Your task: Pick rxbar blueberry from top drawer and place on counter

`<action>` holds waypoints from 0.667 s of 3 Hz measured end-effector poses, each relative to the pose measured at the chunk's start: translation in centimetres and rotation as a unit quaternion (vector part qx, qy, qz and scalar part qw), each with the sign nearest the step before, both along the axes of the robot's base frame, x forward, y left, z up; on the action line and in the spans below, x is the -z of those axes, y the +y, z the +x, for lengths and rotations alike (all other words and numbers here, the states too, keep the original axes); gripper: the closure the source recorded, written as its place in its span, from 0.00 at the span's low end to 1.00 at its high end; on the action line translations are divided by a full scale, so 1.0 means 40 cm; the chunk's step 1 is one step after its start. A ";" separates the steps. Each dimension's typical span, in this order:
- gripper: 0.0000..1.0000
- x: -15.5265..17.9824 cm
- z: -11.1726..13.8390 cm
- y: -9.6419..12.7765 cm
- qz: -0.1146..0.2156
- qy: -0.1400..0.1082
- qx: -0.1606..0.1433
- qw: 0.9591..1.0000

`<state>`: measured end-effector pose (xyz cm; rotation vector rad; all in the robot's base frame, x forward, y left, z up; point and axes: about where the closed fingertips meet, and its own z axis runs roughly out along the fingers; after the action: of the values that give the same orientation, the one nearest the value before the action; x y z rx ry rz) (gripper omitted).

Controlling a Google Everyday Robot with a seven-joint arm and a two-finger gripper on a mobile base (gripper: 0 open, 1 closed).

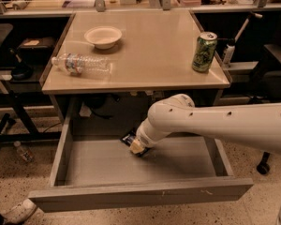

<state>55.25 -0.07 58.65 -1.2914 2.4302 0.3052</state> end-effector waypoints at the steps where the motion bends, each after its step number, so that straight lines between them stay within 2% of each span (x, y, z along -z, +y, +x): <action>1: 1.00 -0.009 0.000 0.000 0.000 0.000 0.000 1.000; 2: 1.00 -0.085 -0.014 -0.007 0.018 -0.005 -0.004 1.000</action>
Offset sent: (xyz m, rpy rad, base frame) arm -0.0142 -0.0095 0.0862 0.0952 -0.0270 0.0198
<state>54.69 -0.36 62.06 -1.2859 2.4009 0.3421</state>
